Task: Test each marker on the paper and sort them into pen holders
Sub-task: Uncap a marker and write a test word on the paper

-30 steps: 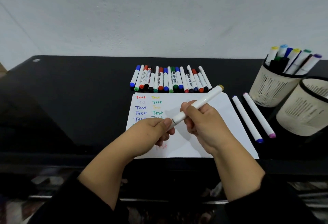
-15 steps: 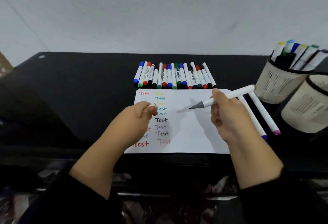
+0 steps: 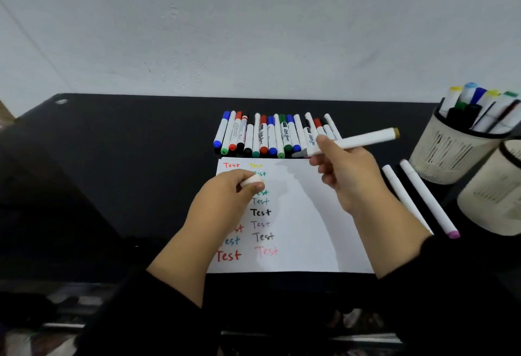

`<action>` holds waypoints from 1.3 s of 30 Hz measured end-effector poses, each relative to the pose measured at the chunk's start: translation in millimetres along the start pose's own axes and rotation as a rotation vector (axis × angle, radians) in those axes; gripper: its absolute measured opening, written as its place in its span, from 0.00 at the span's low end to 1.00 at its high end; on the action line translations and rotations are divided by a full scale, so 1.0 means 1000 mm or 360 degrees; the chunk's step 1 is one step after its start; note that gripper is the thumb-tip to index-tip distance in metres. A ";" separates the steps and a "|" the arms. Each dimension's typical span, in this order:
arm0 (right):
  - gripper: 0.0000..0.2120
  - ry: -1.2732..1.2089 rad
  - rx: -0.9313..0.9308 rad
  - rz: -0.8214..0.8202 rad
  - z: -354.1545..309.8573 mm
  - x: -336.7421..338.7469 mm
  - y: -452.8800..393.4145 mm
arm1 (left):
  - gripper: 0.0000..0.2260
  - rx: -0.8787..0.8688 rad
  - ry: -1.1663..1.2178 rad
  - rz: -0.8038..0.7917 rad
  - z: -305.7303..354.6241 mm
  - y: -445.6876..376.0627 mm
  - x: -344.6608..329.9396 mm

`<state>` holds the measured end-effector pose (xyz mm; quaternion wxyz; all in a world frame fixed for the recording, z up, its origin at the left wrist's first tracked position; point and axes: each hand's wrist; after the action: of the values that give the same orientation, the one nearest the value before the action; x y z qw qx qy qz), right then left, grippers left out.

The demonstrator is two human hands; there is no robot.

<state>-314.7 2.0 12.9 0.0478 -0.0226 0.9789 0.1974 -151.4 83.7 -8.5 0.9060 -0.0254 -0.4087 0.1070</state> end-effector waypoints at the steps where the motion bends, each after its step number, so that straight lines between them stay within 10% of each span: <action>1: 0.07 0.0061 0.0042 0.0036 -0.003 -0.005 -0.008 | 0.11 0.0002 -0.0001 0.0001 -0.002 -0.004 -0.001; 39: 0.09 0.0630 0.0421 0.0185 0.029 -0.031 -0.069 | 0.18 0.0100 0.0085 0.0055 -0.014 -0.021 -0.007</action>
<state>-277.5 -49.8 -36.9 -0.1539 0.0021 0.9862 0.0616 -141.9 62.1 -19.8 0.9150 -0.0068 -0.3804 0.1346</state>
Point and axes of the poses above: each hand's wrist, its own y-axis away from the middle knuckle, its own x-axis out of the back of the hand, z = x × y, and after that the axes turned 14 degrees about -x, right-handed
